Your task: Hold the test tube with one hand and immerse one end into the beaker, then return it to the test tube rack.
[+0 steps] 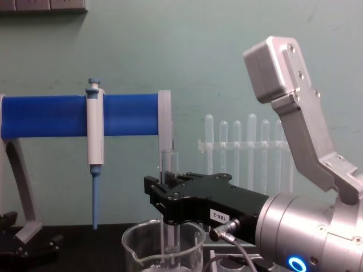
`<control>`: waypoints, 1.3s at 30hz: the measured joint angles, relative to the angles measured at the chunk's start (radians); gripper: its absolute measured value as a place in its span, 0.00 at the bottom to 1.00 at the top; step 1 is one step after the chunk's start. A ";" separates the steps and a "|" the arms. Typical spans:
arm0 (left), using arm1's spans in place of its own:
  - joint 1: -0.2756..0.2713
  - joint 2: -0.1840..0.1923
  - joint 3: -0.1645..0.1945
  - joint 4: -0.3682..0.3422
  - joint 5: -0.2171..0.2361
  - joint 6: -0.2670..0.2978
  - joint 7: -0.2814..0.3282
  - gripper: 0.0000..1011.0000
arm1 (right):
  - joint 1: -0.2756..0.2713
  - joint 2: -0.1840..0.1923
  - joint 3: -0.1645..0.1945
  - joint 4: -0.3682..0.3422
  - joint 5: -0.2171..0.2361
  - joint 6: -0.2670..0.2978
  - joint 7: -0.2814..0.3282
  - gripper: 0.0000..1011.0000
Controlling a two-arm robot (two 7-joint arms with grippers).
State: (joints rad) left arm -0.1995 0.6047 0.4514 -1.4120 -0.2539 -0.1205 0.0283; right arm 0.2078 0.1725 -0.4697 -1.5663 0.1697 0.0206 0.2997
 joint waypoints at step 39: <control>0.000 0.000 0.000 0.000 0.000 0.000 0.000 0.99 | 0.000 0.000 0.000 0.000 0.000 0.000 0.000 0.23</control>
State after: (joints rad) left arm -0.1995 0.6047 0.4514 -1.4120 -0.2539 -0.1205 0.0283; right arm 0.2077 0.1725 -0.4697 -1.5664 0.1696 0.0206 0.2996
